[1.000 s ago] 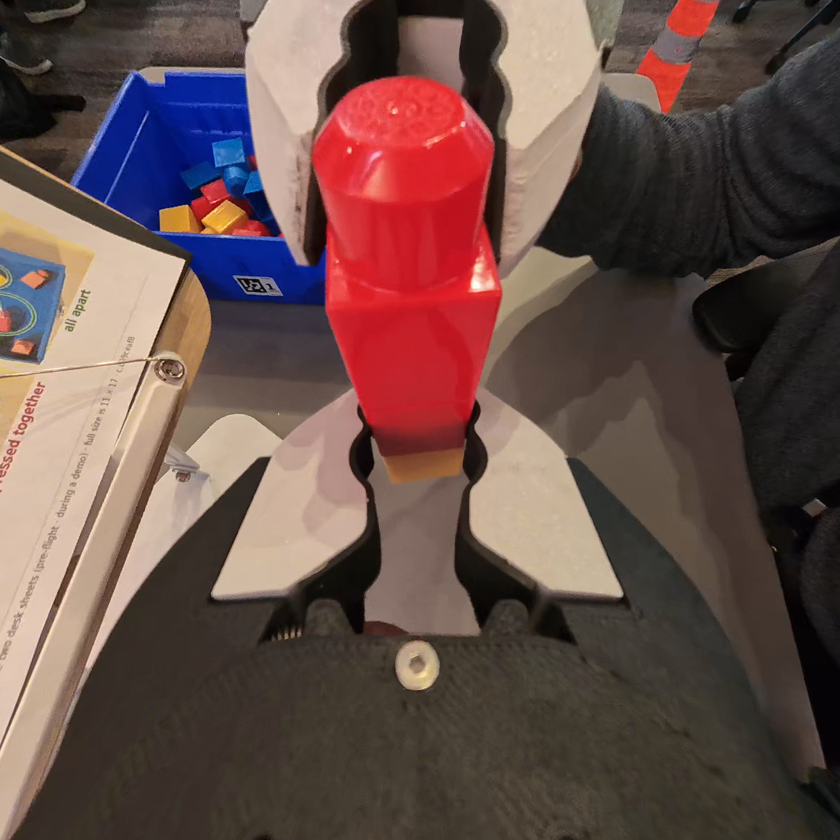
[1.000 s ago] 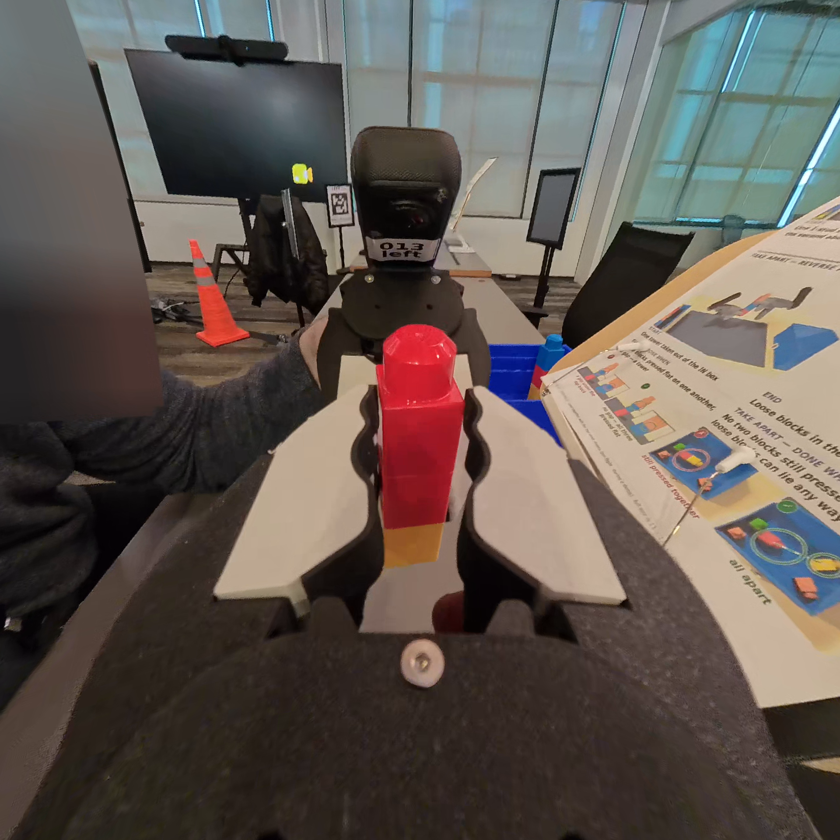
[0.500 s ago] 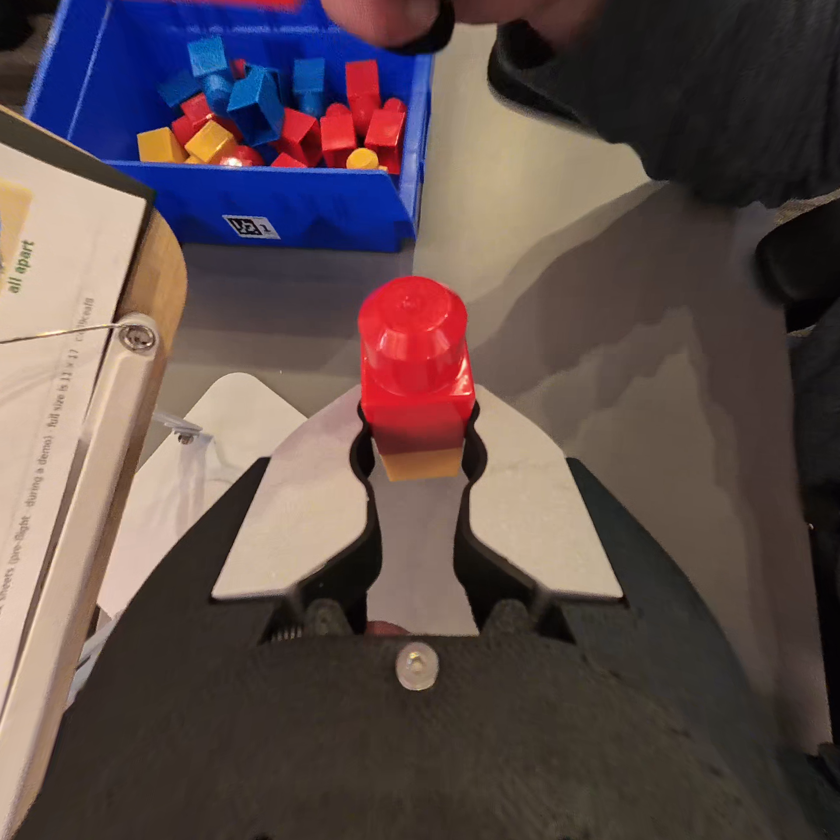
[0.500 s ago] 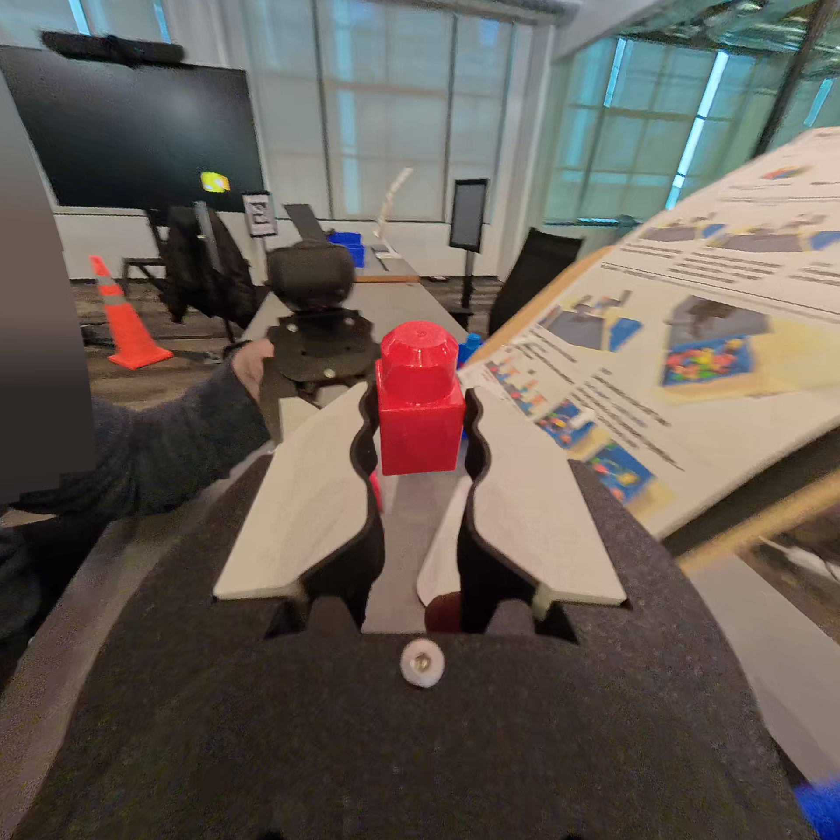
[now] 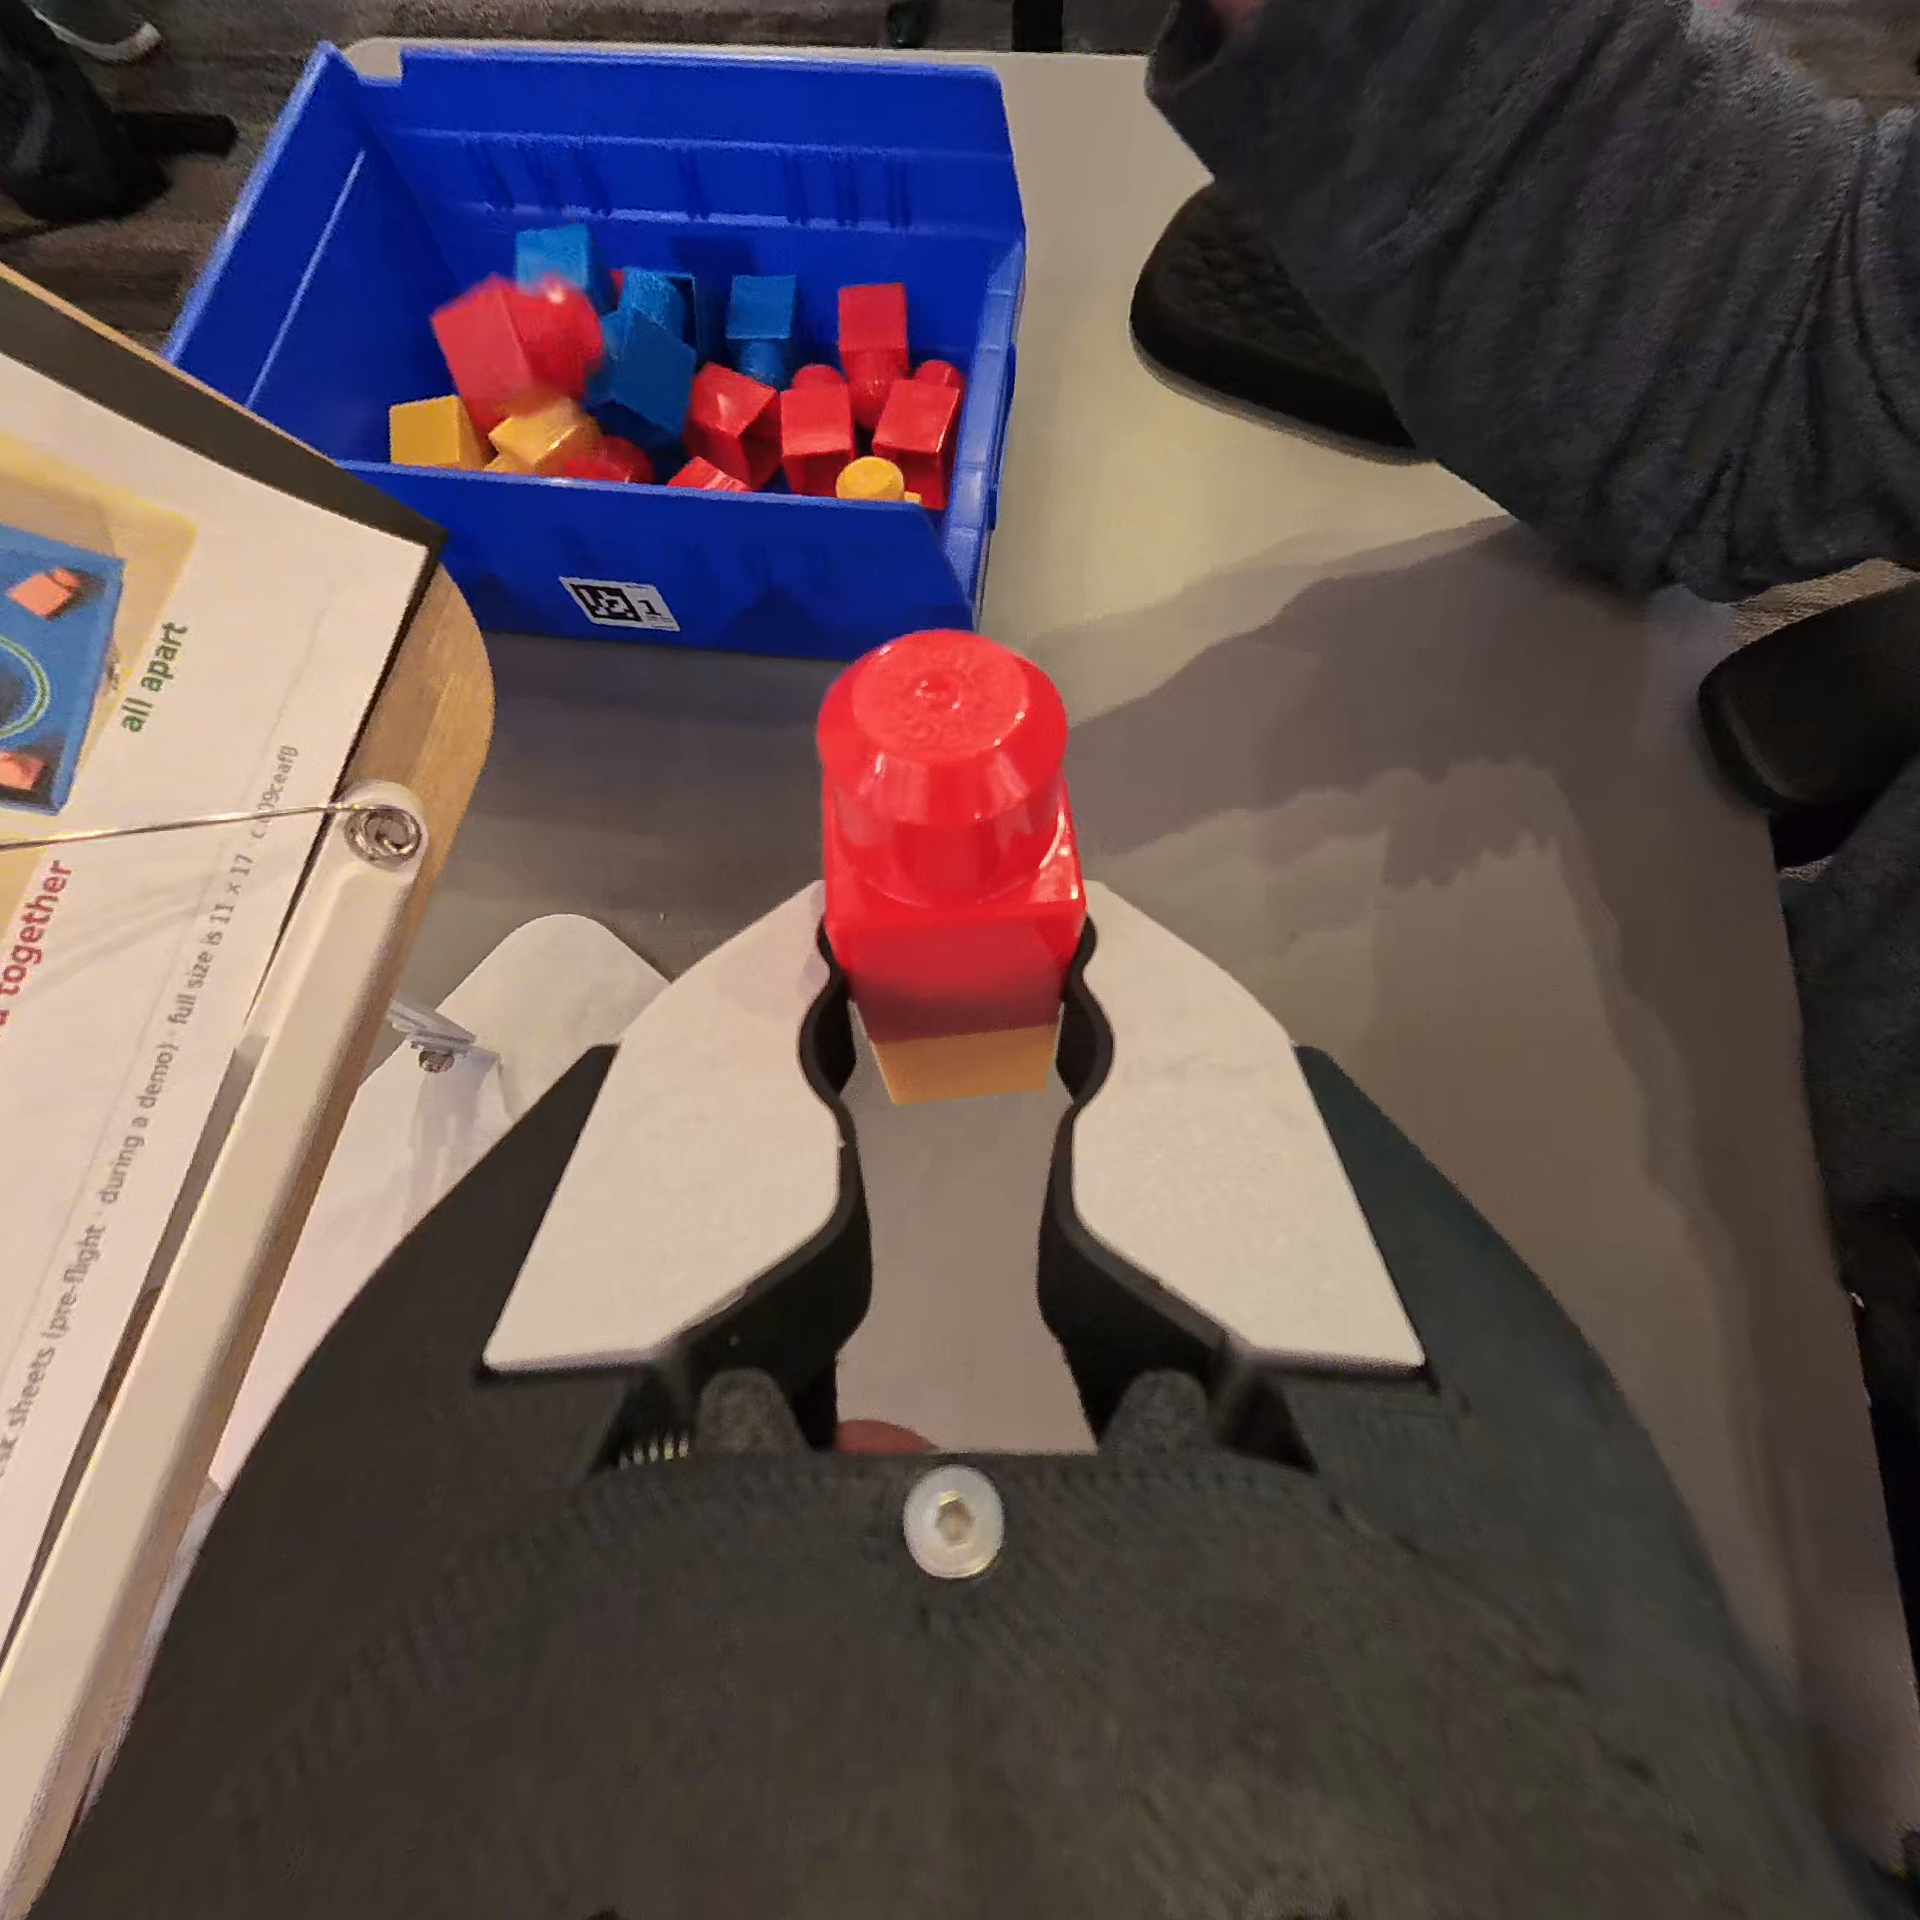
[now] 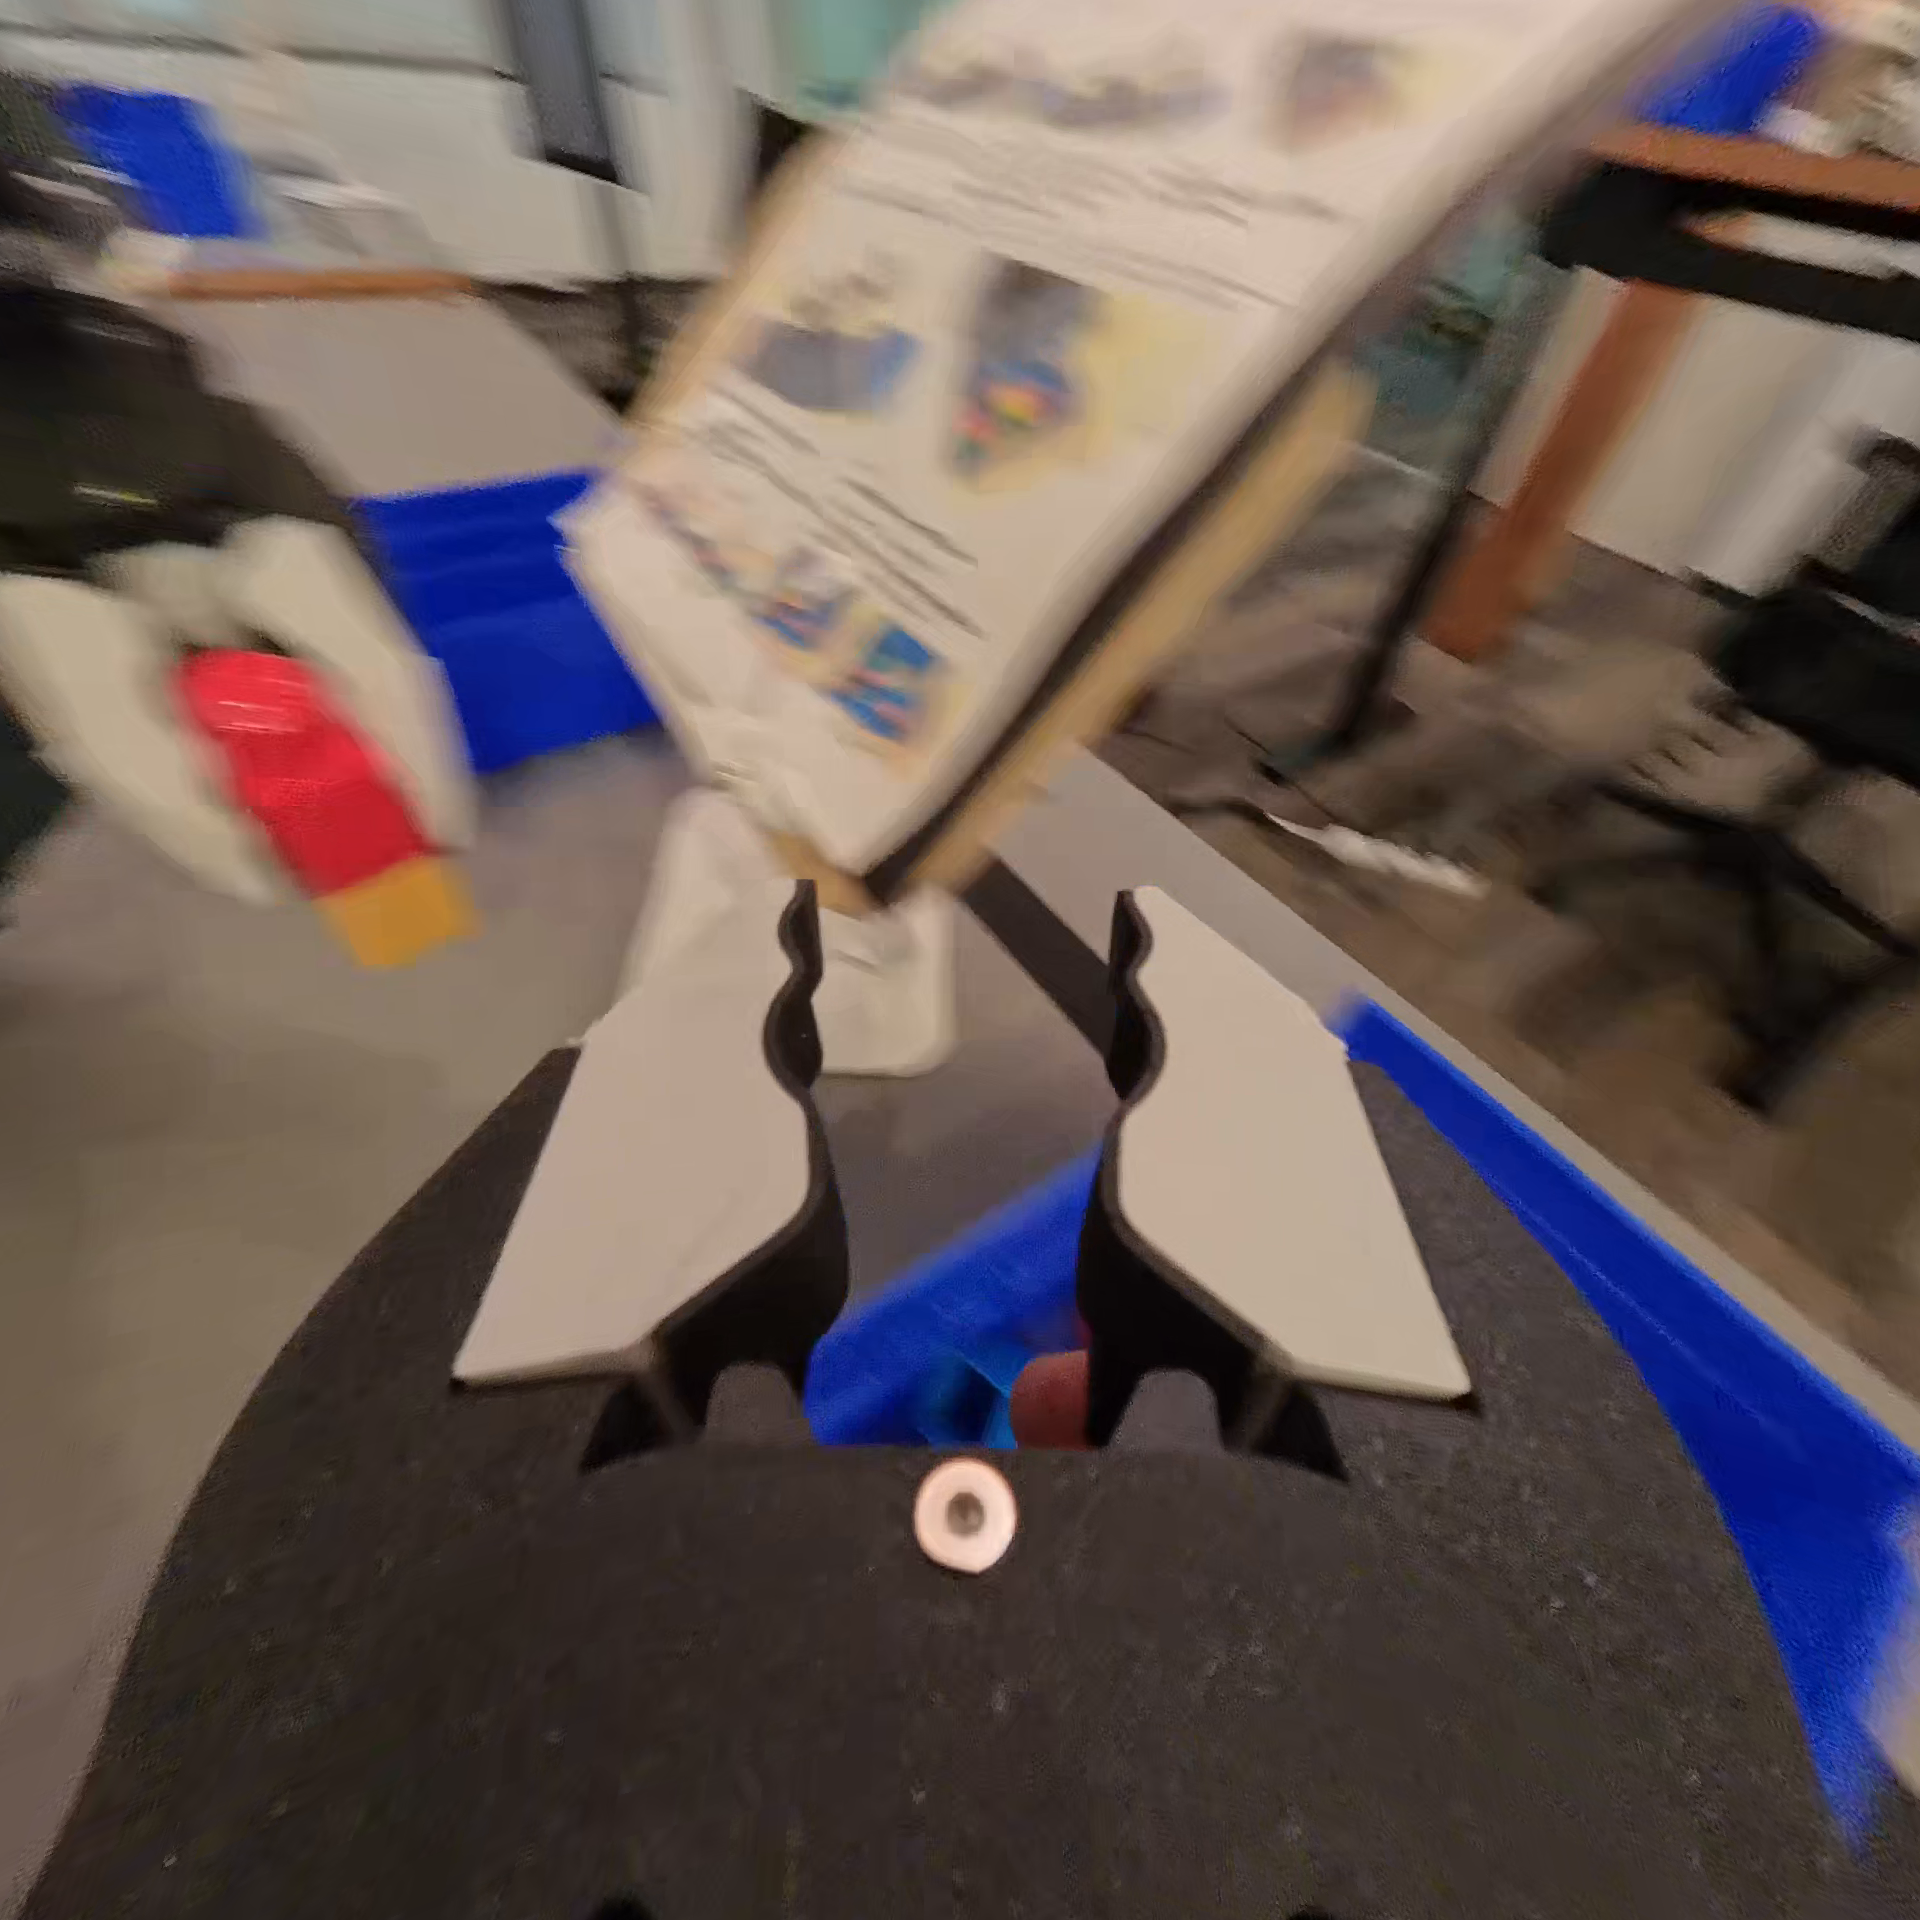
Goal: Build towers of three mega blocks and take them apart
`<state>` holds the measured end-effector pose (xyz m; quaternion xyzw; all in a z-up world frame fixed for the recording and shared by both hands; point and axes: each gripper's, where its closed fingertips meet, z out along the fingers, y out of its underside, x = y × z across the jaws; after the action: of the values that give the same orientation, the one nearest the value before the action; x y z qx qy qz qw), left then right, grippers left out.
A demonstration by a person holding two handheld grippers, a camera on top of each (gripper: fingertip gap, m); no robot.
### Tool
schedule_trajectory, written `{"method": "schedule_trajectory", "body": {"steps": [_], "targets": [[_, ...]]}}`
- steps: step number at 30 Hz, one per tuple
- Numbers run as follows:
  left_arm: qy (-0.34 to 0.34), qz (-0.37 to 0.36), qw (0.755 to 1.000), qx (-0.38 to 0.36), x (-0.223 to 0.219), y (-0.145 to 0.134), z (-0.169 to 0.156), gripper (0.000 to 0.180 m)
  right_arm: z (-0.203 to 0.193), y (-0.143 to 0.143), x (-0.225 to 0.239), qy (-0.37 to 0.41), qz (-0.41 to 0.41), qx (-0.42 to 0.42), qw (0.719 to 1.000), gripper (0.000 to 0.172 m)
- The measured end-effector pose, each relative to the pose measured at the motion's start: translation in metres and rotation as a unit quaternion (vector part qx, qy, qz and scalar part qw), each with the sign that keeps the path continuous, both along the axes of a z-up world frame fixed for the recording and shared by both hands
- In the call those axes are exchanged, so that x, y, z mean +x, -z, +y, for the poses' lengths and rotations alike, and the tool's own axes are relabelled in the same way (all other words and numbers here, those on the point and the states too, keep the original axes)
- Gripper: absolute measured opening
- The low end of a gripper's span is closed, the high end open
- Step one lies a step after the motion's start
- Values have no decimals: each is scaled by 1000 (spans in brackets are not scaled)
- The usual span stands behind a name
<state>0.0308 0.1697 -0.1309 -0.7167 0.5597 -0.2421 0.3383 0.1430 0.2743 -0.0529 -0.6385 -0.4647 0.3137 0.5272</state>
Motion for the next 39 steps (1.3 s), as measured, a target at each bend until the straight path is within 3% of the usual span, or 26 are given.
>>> {"method": "schedule_trajectory", "body": {"steps": [2, 4, 9, 11, 14, 17, 19, 21, 23, 27, 31, 34, 36, 39], "targets": [[2, -4, 1000, 0, 3, 0, 0, 36, -49, -7, -44, -124, 10, 6, 992, 49], [4, -8, 1000, 2, 5, -1, -1, 36, -84, -1, -79, -198, -5, 9, 980, 52], [15, -10, 1000, 6, 9, -4, -7, 36, -115, 27, -125, -257, -42, -9, 965, 50], [21, -10, 1000, 4, 10, -4, -9, 36, -118, 31, -128, -269, -40, -19, 962, 33], [21, -22, 1000, 7, 10, -7, -8, 36, -116, 23, -128, -265, -19, -19, 964, 32], [20, -6, 1000, -12, 9, 2, -7, 59, -114, 10, -125, -264, 20, -26, 964, 33], [31, -13, 999, -15, 13, 4, -9, 37, -114, 7, -122, -268, 27, -28, 963, 33], [21, -17, 999, -17, 15, 4, -5, 36, -109, 1, -118, -255, 38, -22, 966, 32], [12, 28, 999, -10, 10, 17, -3, 37, -101, -18, -106, -237, 84, -19, 968, 32], [12, 13, 1000, -10, 12, 12, -2, 36, -43, -14, -56, -96, 33, 19, 995, 32], [10, 0, 1000, -7, 8, 7, 0, 36, 32, 23, 21, 72, -22, -26, 997, 33], [2, 1, 1000, -7, 9, 8, 2, 36, 64, 50, 63, 162, -74, -51, 983, 61], [3, -3, 1000, -4, 12, 8, 3, 36, 53, 38, 54, 129, -53, -39, 989, 57], [0, -9, 1000, -3, 15, 7, 5, 36, -2, 15, 2, -27, -19, -17, 999, 51]]}}
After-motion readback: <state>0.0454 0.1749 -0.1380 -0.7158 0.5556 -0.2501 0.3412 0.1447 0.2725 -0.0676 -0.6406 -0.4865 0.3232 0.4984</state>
